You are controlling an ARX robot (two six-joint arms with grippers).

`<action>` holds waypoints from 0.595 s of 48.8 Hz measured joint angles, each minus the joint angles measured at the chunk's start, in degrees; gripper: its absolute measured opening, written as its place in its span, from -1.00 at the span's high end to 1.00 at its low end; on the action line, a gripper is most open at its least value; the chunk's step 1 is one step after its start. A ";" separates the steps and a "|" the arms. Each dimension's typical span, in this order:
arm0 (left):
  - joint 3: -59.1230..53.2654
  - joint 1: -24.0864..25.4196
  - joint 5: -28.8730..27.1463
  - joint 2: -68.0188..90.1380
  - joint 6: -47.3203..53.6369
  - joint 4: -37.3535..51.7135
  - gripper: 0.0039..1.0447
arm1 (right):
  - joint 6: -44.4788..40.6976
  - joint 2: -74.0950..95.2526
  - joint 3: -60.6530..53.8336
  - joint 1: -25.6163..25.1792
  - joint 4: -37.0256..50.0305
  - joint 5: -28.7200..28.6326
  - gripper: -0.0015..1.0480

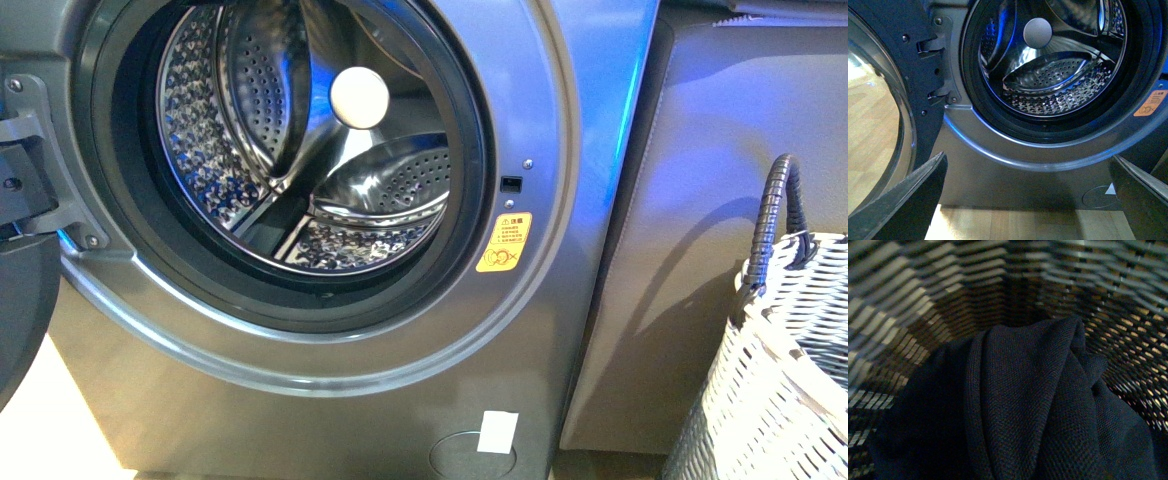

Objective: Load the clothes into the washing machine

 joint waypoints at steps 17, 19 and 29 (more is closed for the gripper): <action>0.00 0.00 0.00 0.00 0.00 0.00 -0.88 | 5.62 -24.94 -7.45 1.79 -3.72 -3.87 0.87; 0.00 0.00 0.00 0.00 0.00 0.00 -0.88 | 6.32 -27.21 -7.65 1.86 -4.37 -4.24 0.87; 0.00 0.00 0.00 0.00 0.00 0.00 -0.88 | 9.11 -42.05 -8.11 2.99 -9.16 -6.12 0.87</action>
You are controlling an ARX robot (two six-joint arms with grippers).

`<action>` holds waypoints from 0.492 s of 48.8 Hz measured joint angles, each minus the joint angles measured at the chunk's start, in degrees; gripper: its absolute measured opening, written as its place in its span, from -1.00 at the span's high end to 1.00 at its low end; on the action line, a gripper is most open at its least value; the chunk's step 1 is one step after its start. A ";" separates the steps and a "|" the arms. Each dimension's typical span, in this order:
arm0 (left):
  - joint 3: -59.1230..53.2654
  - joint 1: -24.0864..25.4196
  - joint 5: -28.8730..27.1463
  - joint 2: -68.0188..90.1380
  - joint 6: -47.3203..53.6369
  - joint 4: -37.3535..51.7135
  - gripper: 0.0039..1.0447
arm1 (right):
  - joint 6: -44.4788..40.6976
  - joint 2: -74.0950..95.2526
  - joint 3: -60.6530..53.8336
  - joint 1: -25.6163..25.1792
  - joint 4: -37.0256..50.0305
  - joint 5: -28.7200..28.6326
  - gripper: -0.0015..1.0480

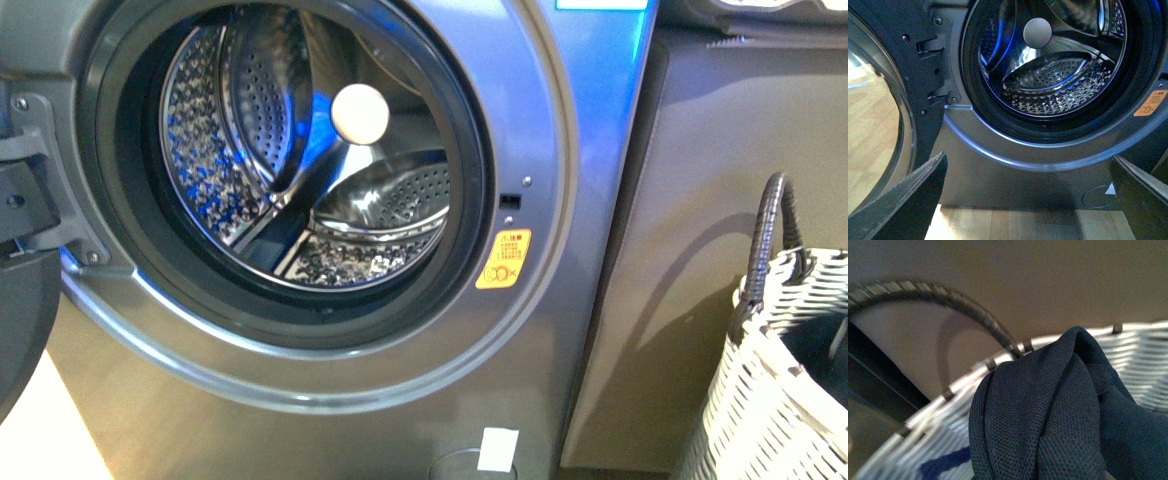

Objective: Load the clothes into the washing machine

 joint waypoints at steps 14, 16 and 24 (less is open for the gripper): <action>0.00 0.00 0.00 0.00 0.00 0.00 -0.88 | 0.35 -14.97 5.68 1.29 -7.26 -0.04 0.87; 0.00 0.00 0.00 0.00 0.00 0.00 -0.88 | 0.31 -16.81 7.91 1.51 -9.05 -0.28 0.88; 0.00 0.00 0.00 0.00 0.00 0.00 -0.88 | -0.04 -20.41 15.43 2.27 -13.86 -0.46 0.88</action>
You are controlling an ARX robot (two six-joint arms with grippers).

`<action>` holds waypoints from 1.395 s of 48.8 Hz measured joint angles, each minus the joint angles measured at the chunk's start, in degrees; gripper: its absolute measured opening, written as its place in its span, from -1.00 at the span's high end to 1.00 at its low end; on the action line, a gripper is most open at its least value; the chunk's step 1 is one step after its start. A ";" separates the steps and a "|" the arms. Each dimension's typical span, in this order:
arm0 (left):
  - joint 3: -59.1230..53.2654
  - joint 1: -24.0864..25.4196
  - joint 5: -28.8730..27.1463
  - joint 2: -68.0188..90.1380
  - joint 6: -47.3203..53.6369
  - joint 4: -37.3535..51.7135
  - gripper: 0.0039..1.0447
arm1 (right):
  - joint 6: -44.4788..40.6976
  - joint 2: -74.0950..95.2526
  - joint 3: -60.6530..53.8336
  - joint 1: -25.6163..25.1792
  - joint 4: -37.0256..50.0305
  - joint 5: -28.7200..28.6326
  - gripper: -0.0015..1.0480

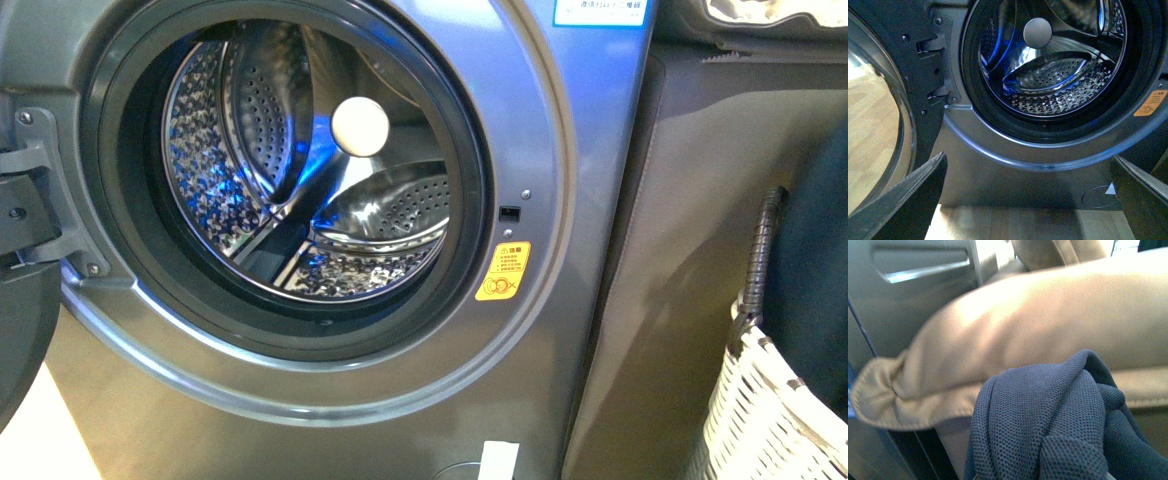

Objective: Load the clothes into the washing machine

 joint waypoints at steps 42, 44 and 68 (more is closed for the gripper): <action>0.00 0.00 0.00 0.00 0.00 0.00 -0.88 | -6.21 -0.13 44.30 22.88 -25.16 2.29 0.88; 0.00 0.00 0.00 0.00 0.00 0.00 -0.88 | -6.23 0.79 45.59 24.15 -25.88 2.38 0.88; 0.00 0.00 0.00 0.00 0.00 0.00 -0.88 | -7.17 7.65 50.25 34.01 -27.02 -0.70 0.88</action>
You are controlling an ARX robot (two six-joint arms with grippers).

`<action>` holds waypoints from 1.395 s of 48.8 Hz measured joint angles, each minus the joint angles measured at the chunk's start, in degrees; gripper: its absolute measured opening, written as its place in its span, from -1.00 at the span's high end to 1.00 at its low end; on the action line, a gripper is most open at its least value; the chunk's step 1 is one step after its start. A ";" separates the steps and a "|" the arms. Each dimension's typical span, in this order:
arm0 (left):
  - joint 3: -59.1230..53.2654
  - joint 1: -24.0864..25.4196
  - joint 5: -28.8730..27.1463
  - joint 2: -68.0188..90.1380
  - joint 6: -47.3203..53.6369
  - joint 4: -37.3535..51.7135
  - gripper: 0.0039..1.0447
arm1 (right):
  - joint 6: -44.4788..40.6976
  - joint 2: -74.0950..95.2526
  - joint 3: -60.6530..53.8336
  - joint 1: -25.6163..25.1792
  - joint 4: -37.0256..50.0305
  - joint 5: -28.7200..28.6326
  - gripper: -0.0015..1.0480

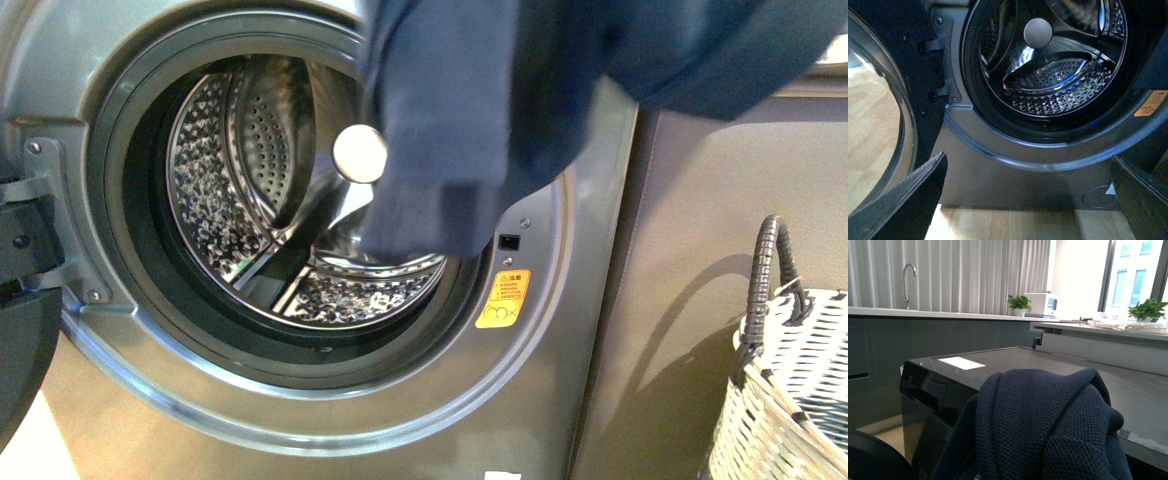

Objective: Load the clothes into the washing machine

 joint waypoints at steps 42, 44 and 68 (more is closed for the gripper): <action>0.00 0.00 0.02 0.00 0.00 0.00 -0.88 | 3.56 8.24 -0.68 4.31 6.75 -4.35 0.88; 0.00 0.00 0.02 0.00 0.00 0.00 -0.88 | 3.56 8.22 -0.68 4.31 6.75 -4.37 0.88; 13.11 16.50 25.46 25.03 -22.05 26.27 -0.88 | 3.56 8.20 -0.68 4.31 6.75 -4.37 0.88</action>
